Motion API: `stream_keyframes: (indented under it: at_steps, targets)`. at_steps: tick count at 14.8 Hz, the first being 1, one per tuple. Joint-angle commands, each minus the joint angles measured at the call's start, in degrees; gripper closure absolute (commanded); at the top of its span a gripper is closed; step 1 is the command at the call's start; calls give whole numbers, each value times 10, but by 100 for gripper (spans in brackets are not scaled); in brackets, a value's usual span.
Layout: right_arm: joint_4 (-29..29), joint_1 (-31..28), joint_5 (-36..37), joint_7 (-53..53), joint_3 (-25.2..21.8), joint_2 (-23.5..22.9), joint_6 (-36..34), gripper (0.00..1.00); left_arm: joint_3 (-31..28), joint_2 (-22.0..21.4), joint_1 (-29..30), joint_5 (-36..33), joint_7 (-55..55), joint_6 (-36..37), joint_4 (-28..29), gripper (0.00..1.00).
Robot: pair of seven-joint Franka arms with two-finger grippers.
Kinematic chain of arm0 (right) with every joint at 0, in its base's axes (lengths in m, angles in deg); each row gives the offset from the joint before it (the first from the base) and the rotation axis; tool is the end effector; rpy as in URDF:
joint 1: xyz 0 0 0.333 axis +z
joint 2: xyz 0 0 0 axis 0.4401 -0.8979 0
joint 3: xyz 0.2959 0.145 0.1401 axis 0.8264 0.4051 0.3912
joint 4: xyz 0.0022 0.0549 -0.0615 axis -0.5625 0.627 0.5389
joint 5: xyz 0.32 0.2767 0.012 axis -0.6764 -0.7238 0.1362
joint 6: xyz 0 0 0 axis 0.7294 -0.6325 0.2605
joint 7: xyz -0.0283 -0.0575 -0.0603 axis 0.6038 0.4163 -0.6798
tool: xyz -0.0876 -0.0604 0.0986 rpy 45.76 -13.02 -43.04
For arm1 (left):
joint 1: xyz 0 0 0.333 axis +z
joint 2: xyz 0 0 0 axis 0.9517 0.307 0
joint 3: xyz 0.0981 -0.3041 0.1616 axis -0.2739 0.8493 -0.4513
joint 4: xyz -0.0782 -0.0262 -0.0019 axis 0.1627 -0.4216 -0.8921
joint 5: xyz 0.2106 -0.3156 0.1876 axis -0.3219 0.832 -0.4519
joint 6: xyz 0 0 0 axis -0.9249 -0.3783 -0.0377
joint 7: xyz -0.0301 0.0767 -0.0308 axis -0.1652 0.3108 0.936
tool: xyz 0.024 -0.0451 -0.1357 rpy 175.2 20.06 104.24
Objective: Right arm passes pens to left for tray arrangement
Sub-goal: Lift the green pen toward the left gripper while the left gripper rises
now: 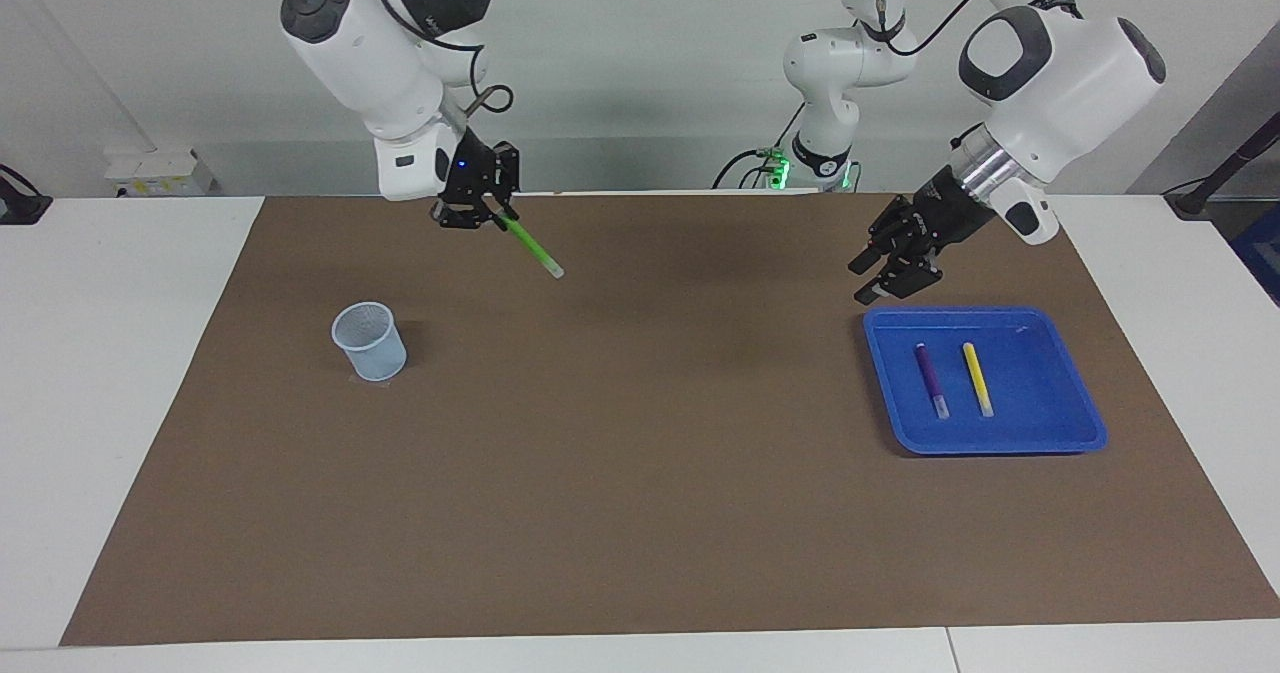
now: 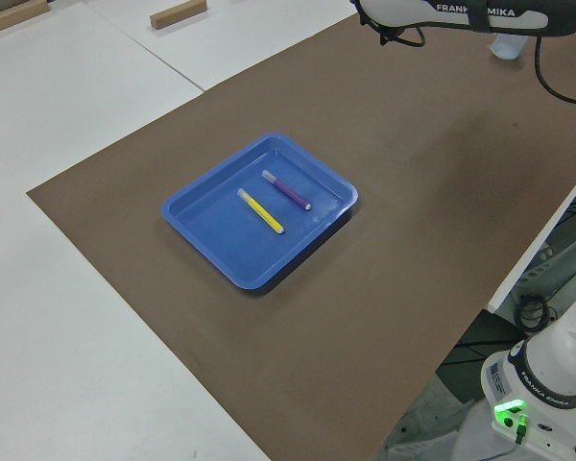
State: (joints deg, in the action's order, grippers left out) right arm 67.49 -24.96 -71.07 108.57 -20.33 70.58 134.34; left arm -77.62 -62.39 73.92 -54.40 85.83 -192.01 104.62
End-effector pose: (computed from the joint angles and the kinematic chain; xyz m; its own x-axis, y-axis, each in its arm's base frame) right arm 0.5258 0.2146 0.5566 0.8311 0.5514 0.0718 0.5364 -0.7609 -0.3650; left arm 0.5996 -0.1566 0.5634 0.2051 0.8315 -0.5163 0.9773 -0.1458 0.1534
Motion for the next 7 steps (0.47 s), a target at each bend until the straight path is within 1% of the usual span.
stream_keyframes:
  at_steps: [1, 2, 4, 6, 7]
  targets:
    - [56, 30, -63, -105, -1, 31, 67, 100, 15, -21, -5, 45, 43, -15, 28, 37]
    - [58, 43, -79, -142, -1, 32, 87, 100, 16, -24, -12, 64, 58, -19, 36, 31]
    - [64, 63, -107, -194, -1, 32, 126, 100, 16, -37, -14, 95, 81, -33, 61, 25]
    - [76, 83, -137, -240, -1, 32, 179, 100, 16, -49, -41, 103, 79, -43, 87, 25]
    - [78, 95, -147, -263, -1, 29, 213, 100, 16, -50, -54, 102, 67, -44, 90, 26]
